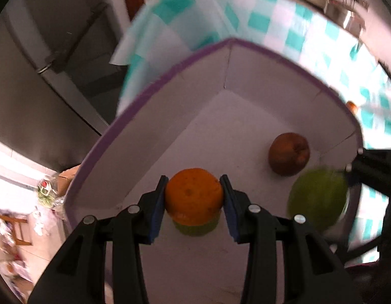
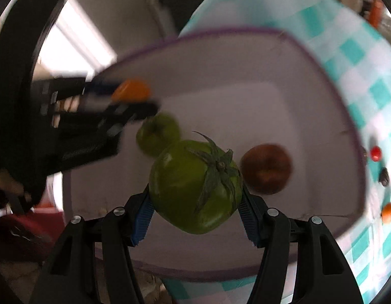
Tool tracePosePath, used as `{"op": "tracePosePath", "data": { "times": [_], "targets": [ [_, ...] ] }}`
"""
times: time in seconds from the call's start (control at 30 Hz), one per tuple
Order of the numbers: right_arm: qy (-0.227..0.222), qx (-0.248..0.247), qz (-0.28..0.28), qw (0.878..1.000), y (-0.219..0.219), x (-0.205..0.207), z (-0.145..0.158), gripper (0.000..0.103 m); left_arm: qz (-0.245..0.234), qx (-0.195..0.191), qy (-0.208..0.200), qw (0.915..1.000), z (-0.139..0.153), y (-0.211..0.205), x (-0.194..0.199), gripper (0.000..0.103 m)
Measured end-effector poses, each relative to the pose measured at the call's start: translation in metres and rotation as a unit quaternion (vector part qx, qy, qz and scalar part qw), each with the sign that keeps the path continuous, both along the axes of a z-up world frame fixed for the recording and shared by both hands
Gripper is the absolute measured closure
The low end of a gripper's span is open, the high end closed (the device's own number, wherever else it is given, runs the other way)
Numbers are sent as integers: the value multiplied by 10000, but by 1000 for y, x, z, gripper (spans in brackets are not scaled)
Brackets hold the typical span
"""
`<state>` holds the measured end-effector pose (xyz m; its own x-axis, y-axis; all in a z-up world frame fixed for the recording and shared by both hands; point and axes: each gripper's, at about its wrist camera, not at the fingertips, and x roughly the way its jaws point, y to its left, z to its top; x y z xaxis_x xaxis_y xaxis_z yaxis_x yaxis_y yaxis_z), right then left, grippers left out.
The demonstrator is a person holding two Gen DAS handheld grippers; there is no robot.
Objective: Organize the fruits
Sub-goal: 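Carry the orange and green tomato with both tools over the box, then open both tools to release the fruits into the box and withdraw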
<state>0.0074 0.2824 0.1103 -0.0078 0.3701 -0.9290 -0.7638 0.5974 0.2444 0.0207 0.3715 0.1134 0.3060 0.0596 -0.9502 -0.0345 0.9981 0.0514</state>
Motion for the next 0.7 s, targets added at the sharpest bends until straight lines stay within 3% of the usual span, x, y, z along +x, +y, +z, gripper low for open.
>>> {"op": "tracePosePath", "data": {
  "times": [0.2, 0.37, 0.5, 0.7],
  "targets": [
    [33, -481, 876, 9950, 28, -19, -16, 44, -318, -427, 610, 9967, -36, -4, 49, 61],
    [109, -1130, 1315, 9848, 46, -29, -37, 44, -760, -348, 872, 9927, -59, -12, 69, 61],
    [341, -1306, 1268, 9827, 53, -25, -43, 49, -752, -279, 1032, 9914, -74, -8, 72, 61],
    [330, -1414, 1286, 9810, 61, -31, -42, 47, -702, -222, 1115, 9910, -83, -2, 69, 60]
  ]
}}
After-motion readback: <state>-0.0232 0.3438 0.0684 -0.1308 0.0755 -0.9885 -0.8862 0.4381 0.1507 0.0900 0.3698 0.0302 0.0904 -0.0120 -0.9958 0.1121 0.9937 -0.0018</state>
